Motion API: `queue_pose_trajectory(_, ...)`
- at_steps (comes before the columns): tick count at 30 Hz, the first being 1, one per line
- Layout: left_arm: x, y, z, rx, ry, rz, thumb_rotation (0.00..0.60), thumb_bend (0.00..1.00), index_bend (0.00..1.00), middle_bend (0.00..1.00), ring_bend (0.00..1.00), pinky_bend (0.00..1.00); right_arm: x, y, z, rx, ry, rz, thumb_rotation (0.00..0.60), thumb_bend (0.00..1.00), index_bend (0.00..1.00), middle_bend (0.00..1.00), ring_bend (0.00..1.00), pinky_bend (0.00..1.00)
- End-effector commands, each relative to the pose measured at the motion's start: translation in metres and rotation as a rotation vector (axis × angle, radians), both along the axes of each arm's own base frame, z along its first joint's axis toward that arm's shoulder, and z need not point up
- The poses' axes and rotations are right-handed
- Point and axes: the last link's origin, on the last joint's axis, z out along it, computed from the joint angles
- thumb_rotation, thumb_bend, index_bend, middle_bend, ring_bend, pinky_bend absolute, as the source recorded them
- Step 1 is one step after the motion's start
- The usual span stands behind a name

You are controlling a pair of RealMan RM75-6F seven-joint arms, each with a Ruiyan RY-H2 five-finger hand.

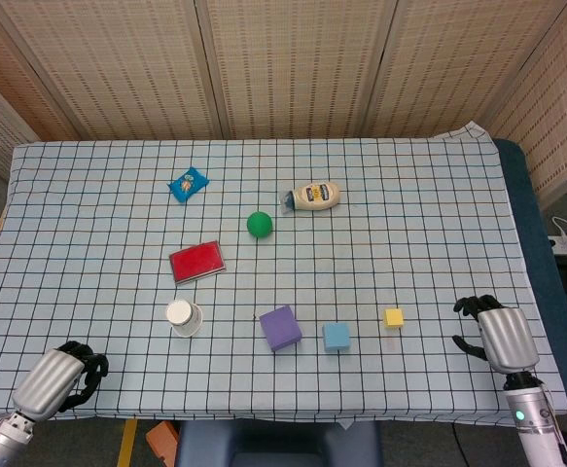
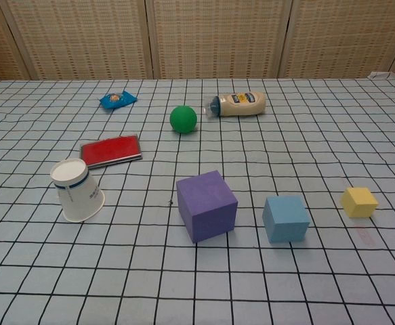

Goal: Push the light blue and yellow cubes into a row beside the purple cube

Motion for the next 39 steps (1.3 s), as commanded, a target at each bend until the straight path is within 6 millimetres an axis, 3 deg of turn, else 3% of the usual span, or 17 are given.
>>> queue_pose_trajectory(1,0.000,0.000,0.000,0.002,-0.001,0.000,0.600,0.56,0.55,0.65,0.44,0.39,0.000,0.000,-0.001,0.011,-0.001,-0.002,0.600,0.03,0.46,0.49,0.40,0.76)
queue_pose_trajectory(13,0.002,-0.002,0.006,0.005,-0.018,0.006,0.600,0.56,0.55,0.65,0.44,0.40,0.015,-0.005,-0.011,0.071,0.005,0.012,0.600,0.03,0.45,0.49,0.41,0.76)
queue_pose_trajectory(17,0.003,-0.001,0.011,0.016,-0.036,0.014,0.600,0.56,0.54,0.65,0.44,0.41,0.031,-0.014,-0.010,0.107,0.017,0.033,0.600,0.03,0.44,0.49,0.46,0.77)
queue_pose_trajectory(20,0.003,-0.002,0.013,0.009,-0.046,0.026,0.600,0.56,0.54,0.65,0.44,0.42,0.045,-0.020,-0.010,0.139,0.011,0.050,0.600,0.04,0.44,0.51,0.58,0.83)
queue_pose_trajectory(25,0.006,-0.004,0.017,0.007,-0.066,0.020,0.600,0.56,0.54,0.65,0.44,0.44,0.070,-0.030,-0.014,0.212,0.003,0.084,0.600,0.04,0.44,0.62,0.72,0.96)
queue_pose_trajectory(31,0.008,-0.006,0.021,0.002,-0.091,0.022,0.600,0.56,0.54,0.65,0.44,0.44,0.101,-0.042,-0.025,0.413,-0.025,0.039,0.600,0.04,0.39,0.70,0.79,1.00)
queue_pose_trajectory(39,0.009,-0.006,0.027,0.006,-0.116,0.020,0.600,0.56,0.54,0.65,0.44,0.45,0.130,-0.058,-0.051,0.568,-0.038,-0.016,0.600,0.04,0.27,0.71,0.80,1.00)
